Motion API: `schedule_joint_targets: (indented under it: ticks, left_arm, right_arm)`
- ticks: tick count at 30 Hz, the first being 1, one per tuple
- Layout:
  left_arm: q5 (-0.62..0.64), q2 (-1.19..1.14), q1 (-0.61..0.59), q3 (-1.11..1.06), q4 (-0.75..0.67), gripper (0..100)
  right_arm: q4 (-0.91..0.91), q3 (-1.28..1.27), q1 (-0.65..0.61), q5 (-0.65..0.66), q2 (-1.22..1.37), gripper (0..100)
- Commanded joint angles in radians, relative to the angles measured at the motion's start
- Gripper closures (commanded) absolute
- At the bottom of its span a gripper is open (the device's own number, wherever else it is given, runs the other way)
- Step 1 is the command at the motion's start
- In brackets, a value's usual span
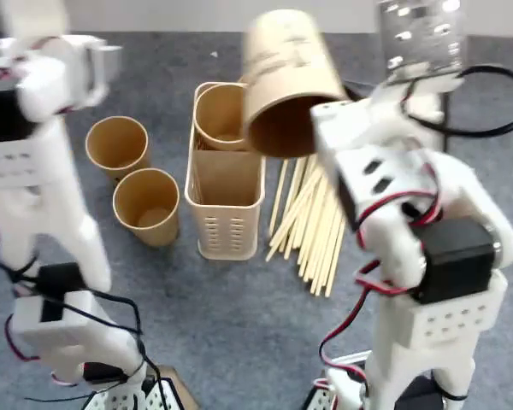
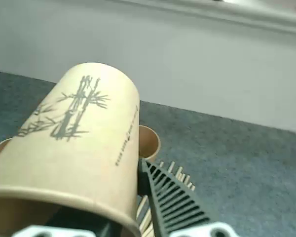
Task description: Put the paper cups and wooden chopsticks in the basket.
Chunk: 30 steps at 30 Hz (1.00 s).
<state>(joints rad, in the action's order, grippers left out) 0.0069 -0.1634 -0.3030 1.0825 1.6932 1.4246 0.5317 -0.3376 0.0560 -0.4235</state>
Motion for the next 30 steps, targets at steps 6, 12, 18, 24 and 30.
schedule_joint_targets:
  ticks: [6,12,18,24,30]
  left_arm:
    - [0.021,-0.004,-0.292,-0.008,0.052,75]
    - [-0.044,-0.005,-0.34,-0.016,0.052,75]
    - [-0.046,-0.005,-0.341,-0.044,0.058,75]
    - [-0.048,-0.005,-0.341,-0.13,0.052,75]
    - [-0.048,-0.005,-0.34,-0.136,0.052,75]
  right_arm:
    - [0.084,0.097,-0.099,-0.043,0.335,99.3]
    - [0.288,0.337,-0.119,-0.049,0.479,99.3]
    - [0.318,0.406,-0.127,-0.048,0.567,99.1]
    - [0.317,0.409,-0.124,-0.048,0.579,87.2]
    - [0.225,0.41,-0.12,-0.048,0.561,76.7]
